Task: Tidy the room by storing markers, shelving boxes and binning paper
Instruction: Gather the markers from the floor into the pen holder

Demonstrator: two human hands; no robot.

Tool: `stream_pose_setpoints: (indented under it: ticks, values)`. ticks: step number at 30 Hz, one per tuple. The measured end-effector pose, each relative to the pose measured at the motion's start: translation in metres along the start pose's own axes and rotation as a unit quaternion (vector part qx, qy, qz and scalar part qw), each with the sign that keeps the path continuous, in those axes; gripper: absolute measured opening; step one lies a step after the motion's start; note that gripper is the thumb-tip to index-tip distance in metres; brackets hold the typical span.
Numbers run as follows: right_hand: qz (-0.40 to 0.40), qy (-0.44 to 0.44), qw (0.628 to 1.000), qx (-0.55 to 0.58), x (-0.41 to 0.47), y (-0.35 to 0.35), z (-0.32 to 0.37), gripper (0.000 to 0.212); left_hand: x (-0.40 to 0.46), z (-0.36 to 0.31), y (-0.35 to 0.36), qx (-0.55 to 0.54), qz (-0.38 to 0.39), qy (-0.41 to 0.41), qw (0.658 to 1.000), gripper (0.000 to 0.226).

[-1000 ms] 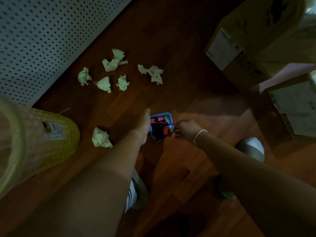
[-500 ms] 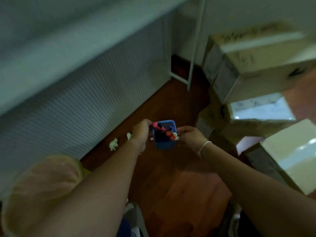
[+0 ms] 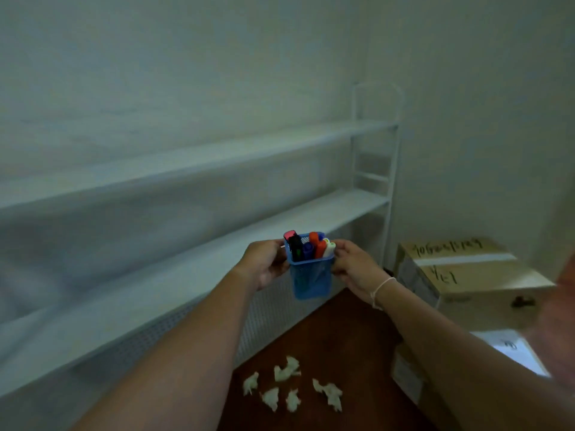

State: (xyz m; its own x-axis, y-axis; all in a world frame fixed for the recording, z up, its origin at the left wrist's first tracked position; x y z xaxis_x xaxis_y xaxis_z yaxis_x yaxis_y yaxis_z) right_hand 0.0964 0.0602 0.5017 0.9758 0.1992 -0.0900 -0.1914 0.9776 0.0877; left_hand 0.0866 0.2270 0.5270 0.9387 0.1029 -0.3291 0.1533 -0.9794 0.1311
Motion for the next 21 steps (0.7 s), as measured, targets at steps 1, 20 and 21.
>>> stream_pose_setpoints:
  ticks: [1, 20, 21]
  values:
    - [0.015, -0.008, 1.000, 0.006, -0.002, 0.013, 0.009, 0.044, -0.007, -0.008, -0.010, -0.010, -0.005, 0.011, 1.000, 0.022]
    - [0.190, -0.051, 0.980, -0.031, 0.026, 0.274, 0.010, 0.037, -0.075, -0.030, -0.240, 0.018, -0.087, 0.103, 0.991, 0.071]
    - [0.191, -0.050, 0.979, -0.038, 0.029, 0.283, 0.006, 0.039, -0.076, -0.030, -0.248, 0.019, -0.094, 0.107, 0.990, 0.070]
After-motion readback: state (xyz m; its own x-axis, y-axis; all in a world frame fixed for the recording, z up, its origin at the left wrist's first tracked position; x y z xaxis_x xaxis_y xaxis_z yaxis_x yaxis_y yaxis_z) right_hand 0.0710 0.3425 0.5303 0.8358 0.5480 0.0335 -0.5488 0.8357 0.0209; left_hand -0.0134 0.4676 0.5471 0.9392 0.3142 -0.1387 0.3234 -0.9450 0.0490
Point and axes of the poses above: each hand's wrist, its own x-axis towards the middle knuckle, its own y-axis out of the palm, z = x × y, the point moved 3 cm from there along x, towards the middle knuckle, and after that the axes turned 1 degree about x, right-handed, at the moved point
